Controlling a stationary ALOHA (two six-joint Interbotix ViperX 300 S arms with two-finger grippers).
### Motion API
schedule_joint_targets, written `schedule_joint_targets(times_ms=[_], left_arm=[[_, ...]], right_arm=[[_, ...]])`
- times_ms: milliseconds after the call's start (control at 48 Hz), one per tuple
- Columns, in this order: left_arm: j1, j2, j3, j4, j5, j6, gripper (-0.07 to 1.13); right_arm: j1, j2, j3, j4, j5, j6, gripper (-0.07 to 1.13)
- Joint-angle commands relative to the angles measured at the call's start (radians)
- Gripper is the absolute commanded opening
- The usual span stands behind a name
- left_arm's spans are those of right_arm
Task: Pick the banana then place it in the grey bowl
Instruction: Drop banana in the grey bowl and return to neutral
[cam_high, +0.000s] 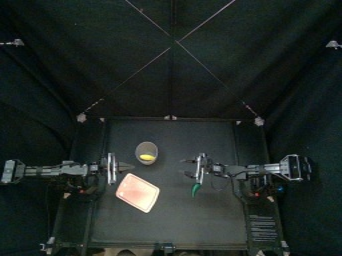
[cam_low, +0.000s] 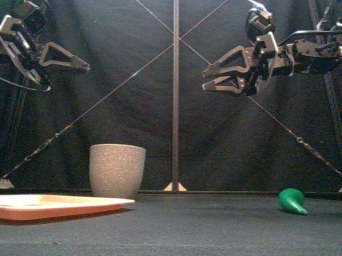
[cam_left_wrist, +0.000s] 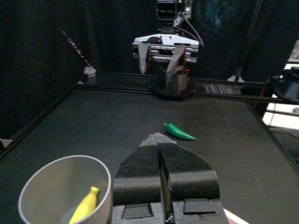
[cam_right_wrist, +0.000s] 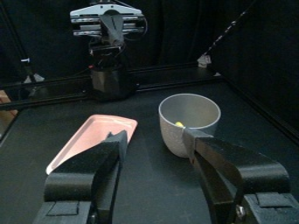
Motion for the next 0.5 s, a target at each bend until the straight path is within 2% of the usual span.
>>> schedule_joint_targets(times_ms=[21, 500], left_arm=[[-0.002, 0.005, -0.02, 0.002, -0.003, 0.0, 0.0], [-0.003, 0.005, -0.018, 0.002, 0.009, -0.002, 0.0]], right_arm=[[-0.003, -0.017, -0.012, 0.002, -0.009, -0.002, 0.88], [0.003, -0.015, -0.008, 0.003, -0.008, 0.0, 0.88]])
